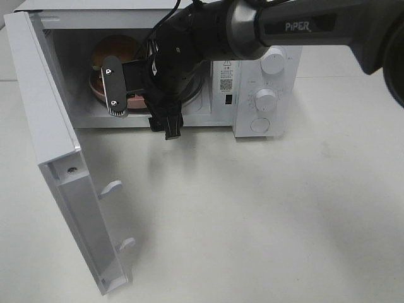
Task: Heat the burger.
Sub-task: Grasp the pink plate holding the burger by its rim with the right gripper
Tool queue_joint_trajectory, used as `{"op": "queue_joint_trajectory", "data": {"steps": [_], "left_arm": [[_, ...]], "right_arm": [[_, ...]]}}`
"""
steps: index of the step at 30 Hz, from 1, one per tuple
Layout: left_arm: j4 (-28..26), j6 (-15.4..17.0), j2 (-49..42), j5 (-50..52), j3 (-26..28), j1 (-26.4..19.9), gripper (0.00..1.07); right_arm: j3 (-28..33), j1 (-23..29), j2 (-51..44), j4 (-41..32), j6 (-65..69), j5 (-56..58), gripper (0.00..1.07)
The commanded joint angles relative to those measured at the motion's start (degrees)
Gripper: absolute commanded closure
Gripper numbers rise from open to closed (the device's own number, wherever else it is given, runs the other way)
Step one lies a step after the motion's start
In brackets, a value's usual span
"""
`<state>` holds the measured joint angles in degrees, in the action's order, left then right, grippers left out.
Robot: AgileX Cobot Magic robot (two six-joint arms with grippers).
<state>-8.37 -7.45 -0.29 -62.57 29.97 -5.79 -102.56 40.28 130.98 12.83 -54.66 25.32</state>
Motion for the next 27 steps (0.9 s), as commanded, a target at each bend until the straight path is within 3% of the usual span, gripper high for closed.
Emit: {"op": "queue_joint_trajectory", "data": {"steps": [1, 11, 16, 27], "left_arm": [[-0.17, 0.00, -0.97, 0.80, -0.06, 0.00, 0.09], [-0.11, 0.00, -0.97, 0.80, -0.06, 0.00, 0.09], [-0.11, 0.00, -0.97, 0.80, -0.06, 0.00, 0.09], [-0.11, 0.00, -0.97, 0.80, -0.06, 0.00, 0.09]], "right_arm": [[-2.69, 0.06, 2.18, -0.40, 0.57, 0.86, 0.26], [-7.33, -0.17, 5.56, -0.46, 1.20, 1.66, 0.27], [-10.37, -0.17, 7.91, -4.76, 0.34, 0.86, 0.28], [-10.37, -2.18, 8.59, -6.30, -0.11, 0.57, 0.30]]}}
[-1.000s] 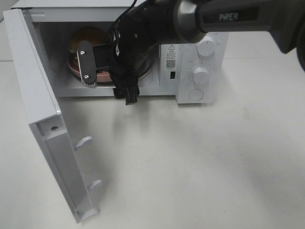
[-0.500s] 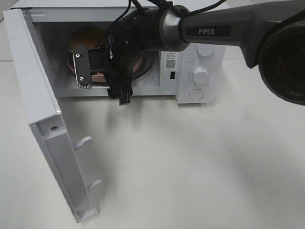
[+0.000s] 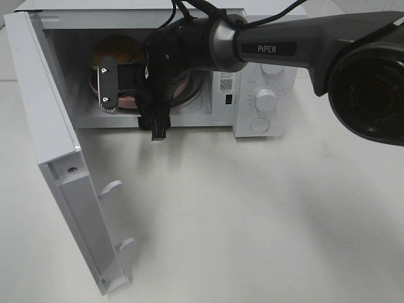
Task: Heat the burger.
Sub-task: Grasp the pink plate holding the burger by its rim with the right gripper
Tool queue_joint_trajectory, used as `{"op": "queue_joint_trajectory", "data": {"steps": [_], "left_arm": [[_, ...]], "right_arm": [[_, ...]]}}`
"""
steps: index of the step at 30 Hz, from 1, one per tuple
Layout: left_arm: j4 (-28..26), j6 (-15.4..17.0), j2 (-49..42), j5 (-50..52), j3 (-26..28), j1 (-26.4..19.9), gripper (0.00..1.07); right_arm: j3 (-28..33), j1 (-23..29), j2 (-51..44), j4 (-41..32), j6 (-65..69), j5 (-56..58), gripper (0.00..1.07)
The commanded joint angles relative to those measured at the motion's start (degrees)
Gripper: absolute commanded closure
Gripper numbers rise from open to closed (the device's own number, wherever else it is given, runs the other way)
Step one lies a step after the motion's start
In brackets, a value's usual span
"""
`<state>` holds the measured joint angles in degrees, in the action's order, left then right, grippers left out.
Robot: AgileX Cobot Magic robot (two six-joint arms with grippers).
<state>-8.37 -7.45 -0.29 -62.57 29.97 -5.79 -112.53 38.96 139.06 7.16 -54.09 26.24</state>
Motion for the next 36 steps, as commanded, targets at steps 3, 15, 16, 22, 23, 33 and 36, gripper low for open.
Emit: {"op": "queue_joint_trajectory", "data": {"steps": [3, 15, 16, 22, 23, 33, 36], "left_arm": [[-0.11, 0.00, -0.97, 0.80, -0.06, 0.00, 0.09], [-0.06, 0.00, -0.97, 0.80, -0.06, 0.00, 0.09], [-0.06, 0.00, -0.97, 0.80, -0.06, 0.00, 0.09], [-0.06, 0.00, -0.97, 0.80, -0.06, 0.00, 0.09], [-0.06, 0.00, -0.97, 0.80, -0.06, 0.00, 0.09], [-0.06, 0.00, -0.97, 0.80, -0.06, 0.00, 0.09], [-0.06, 0.00, -0.97, 0.80, -0.06, 0.00, 0.09]], "right_arm": [[-0.34, -0.86, 0.52, -0.86, -0.69, -0.52, 0.30], [-0.29, -2.23, 2.18, -2.12, -0.92, -1.15, 0.31], [-0.29, -2.35, 2.29, -2.12, -0.97, -1.15, 0.31], [-0.40, -1.72, 2.29, -2.29, -3.21, -1.43, 0.31], [-0.40, -1.72, 2.29, -2.29, -3.21, -1.43, 0.31], [-0.40, 0.63, 3.84, -3.84, -3.67, -1.26, 0.31], [-0.40, 0.63, 3.84, -4.18, -3.44, -1.15, 0.31]]}}
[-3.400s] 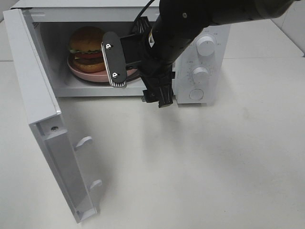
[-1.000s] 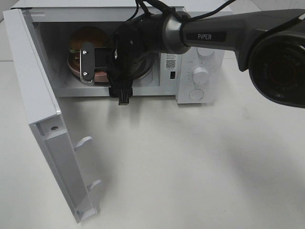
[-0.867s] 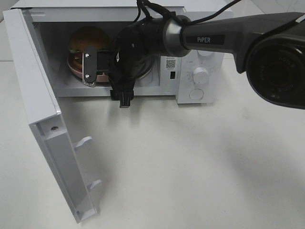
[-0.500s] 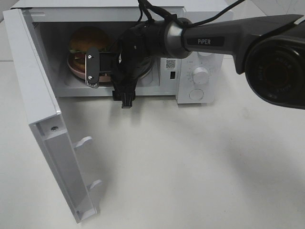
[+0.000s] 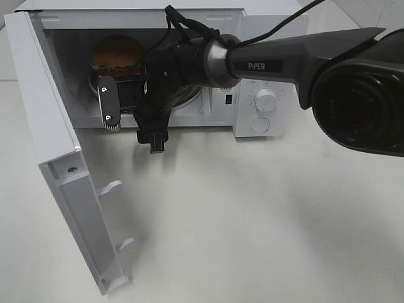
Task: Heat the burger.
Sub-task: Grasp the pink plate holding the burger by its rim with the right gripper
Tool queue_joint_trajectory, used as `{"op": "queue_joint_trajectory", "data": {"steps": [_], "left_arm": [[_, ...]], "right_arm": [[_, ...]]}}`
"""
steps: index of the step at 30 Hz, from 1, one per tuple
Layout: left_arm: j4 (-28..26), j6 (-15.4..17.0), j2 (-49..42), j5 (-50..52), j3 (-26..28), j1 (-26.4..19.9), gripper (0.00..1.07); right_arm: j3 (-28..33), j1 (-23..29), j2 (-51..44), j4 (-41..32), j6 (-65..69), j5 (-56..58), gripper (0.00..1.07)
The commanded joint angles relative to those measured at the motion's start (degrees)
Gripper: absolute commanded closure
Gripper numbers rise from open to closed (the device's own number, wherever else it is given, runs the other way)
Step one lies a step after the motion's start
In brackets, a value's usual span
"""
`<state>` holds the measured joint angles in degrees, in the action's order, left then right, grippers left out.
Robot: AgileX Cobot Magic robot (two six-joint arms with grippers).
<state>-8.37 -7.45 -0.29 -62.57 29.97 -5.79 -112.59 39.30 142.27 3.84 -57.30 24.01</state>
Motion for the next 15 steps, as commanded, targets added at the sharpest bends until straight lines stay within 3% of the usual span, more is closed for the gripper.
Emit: {"op": "queue_joint_trajectory", "data": {"steps": [1, 3, 5, 6, 7, 8, 9, 10, 11, 12, 15], "left_arm": [[-0.06, 0.00, -0.97, 0.80, -0.06, 0.00, 0.09], [-0.06, 0.00, -0.97, 0.80, -0.06, 0.00, 0.09], [-0.06, 0.00, -0.97, 0.80, -0.06, 0.00, 0.09], [-0.06, 0.00, -0.97, 0.80, -0.06, 0.00, 0.09], [-0.06, 0.00, -0.97, 0.80, -0.06, 0.00, 0.09], [-0.06, 0.00, -0.97, 0.80, -0.06, 0.00, 0.09], [-0.06, 0.00, -0.97, 0.80, -0.06, 0.00, 0.09], [-0.06, 0.00, -0.97, 0.80, -0.06, 0.00, 0.09], [-0.06, 0.00, -0.97, 0.80, -0.06, 0.00, 0.09], [-0.06, 0.00, -0.97, 0.80, -0.06, 0.00, 0.09], [-0.06, 0.00, -0.97, 0.80, -0.06, 0.00, 0.09]], "right_arm": [[-0.34, 0.23, 0.63, -1.66, -0.23, 0.97, 0.32], [-0.34, 0.11, 0.63, -2.75, -0.23, 0.97, 0.38], [-0.34, 0.11, 0.63, -3.84, -0.23, 1.03, 0.55], [-0.34, 0.11, 0.63, -3.84, -0.23, 1.03, 0.55], [-0.34, 0.11, 0.63, -4.13, -0.17, 1.20, 0.69], [-0.34, 0.11, 0.63, -4.13, -0.17, 1.20, 0.69], [-0.34, 0.11, 0.46, -4.81, -0.17, 1.66, 0.85], [-0.34, 0.11, 0.40, -4.81, -0.17, 2.18, 0.93], [-0.34, 0.11, 0.40, -4.81, -0.17, 2.18, 0.93], [-0.34, 0.11, -0.06, -4.81, -0.23, 3.38, 1.07], [-0.34, 0.23, -0.74, -4.81, -0.23, 4.47, 1.07]]}}
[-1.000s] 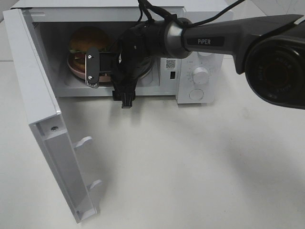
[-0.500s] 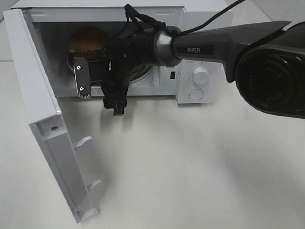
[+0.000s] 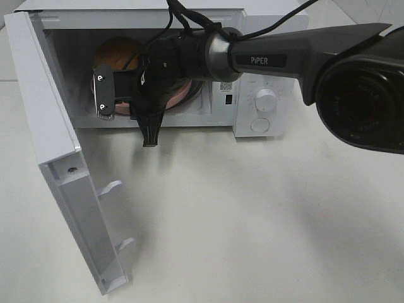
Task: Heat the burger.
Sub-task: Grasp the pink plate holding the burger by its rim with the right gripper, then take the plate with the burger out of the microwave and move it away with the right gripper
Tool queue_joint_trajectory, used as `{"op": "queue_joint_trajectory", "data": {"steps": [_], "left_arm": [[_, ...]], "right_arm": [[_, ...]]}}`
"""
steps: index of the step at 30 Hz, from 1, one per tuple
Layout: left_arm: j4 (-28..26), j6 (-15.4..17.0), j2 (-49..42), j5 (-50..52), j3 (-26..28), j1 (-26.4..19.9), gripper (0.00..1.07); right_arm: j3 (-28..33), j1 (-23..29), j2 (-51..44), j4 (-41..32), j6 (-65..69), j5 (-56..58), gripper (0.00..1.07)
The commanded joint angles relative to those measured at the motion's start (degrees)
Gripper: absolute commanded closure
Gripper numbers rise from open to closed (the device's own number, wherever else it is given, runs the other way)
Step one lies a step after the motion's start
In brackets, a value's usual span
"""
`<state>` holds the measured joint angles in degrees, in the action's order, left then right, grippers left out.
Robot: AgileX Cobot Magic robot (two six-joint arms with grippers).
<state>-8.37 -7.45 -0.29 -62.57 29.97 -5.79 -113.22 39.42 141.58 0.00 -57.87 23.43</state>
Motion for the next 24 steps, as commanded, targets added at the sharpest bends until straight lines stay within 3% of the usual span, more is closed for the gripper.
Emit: {"op": "queue_joint_trajectory", "data": {"steps": [1, 15, 21, 23, 24], "left_arm": [[-0.06, 0.00, -0.97, 0.80, -0.06, 0.00, 0.09], [0.00, 0.00, -0.97, 0.80, -0.06, 0.00, 0.09], [0.00, 0.00, -0.97, 0.80, -0.06, 0.00, 0.09], [0.00, 0.00, -0.97, 0.80, -0.06, 0.00, 0.09], [0.00, 0.00, -0.97, 0.80, -0.06, 0.00, 0.09]], "right_arm": [[0.29, 0.11, -0.06, -0.97, 0.34, 5.04, 1.07], [0.80, 0.57, -3.61, -0.86, -1.83, 11.17, 1.07], [8.31, 0.74, -7.96, -0.74, -5.39, 6.02, 1.07], [15.07, 0.74, -11.40, -0.46, -6.07, -0.29, 1.07], [15.07, 0.74, -11.40, -0.46, -6.07, -0.29, 1.07]]}}
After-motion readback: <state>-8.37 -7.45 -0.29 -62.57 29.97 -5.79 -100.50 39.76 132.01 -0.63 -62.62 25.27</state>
